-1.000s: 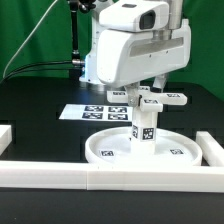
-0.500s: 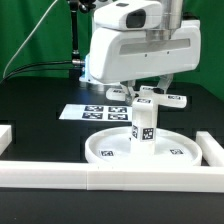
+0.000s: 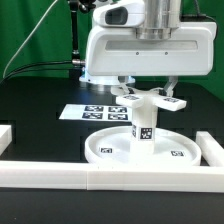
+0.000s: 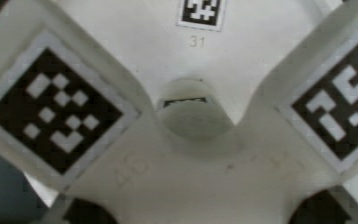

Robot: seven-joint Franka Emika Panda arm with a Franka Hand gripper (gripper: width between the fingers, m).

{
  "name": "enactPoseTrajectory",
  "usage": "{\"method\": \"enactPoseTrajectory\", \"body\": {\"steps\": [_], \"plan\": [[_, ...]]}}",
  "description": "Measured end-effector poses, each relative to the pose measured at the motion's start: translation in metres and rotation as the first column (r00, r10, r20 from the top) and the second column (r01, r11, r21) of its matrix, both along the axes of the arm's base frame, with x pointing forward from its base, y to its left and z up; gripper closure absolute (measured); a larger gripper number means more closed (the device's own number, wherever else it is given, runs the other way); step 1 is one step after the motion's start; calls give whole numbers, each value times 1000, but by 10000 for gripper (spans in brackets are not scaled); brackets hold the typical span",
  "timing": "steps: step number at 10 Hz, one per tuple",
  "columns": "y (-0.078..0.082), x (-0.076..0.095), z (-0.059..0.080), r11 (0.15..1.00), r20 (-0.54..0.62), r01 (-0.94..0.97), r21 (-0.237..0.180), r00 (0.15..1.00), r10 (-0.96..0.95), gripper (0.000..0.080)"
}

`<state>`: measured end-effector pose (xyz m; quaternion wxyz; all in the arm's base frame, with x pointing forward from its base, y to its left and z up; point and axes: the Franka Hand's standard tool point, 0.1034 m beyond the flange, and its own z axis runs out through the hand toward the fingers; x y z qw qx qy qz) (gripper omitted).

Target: Assemble round table

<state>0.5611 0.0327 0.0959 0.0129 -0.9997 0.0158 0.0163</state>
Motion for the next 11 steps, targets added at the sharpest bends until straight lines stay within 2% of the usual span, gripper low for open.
{"method": "enactPoseTrajectory", "body": {"steps": [3,5,6,11], "plan": [[9,0,2,962,-5,273,-8,962,-273,353],[10,2,2,926,0,376,-9,926,-376,353],[10,3,3,875,-2,484,-5,875,-484,353],[10,5,4,721,-8,693,-1,721,-693,353]]}}
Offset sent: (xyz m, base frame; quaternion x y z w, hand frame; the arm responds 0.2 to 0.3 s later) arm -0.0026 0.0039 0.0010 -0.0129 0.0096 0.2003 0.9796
